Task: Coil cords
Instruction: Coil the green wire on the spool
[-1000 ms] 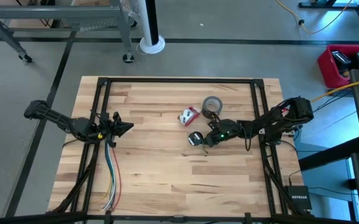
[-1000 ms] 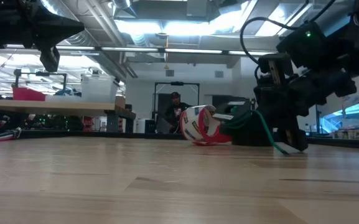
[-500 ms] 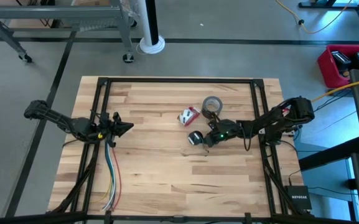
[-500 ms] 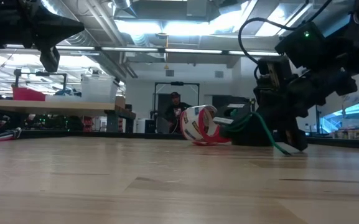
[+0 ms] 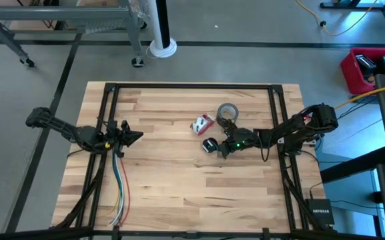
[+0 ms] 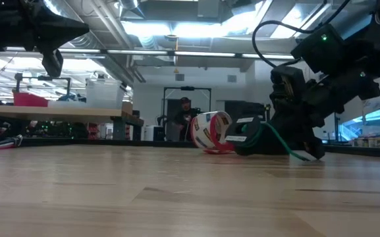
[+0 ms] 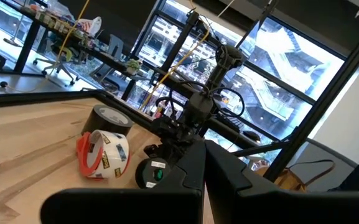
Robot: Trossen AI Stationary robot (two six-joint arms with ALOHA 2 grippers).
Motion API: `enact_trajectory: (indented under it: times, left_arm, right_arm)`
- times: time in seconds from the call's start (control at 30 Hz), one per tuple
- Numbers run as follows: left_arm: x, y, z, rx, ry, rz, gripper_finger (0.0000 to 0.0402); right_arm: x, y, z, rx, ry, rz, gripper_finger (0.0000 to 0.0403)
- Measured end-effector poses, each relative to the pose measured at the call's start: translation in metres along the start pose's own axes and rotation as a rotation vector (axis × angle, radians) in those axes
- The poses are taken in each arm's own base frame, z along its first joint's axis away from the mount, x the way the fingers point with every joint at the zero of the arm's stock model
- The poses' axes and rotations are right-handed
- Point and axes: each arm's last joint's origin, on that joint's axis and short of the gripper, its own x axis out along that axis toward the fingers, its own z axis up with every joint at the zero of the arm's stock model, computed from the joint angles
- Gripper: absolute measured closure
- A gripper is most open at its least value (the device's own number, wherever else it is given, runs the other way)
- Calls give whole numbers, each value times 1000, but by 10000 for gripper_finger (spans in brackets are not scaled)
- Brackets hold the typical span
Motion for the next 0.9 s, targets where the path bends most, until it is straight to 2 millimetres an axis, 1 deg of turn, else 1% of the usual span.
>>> enact_trajectory:
  times: [0.9]
  left_arm:
    - [0,0,0,-1,0,0,402]
  right_arm:
    - [0,-1,-1,4,14,-7,365]
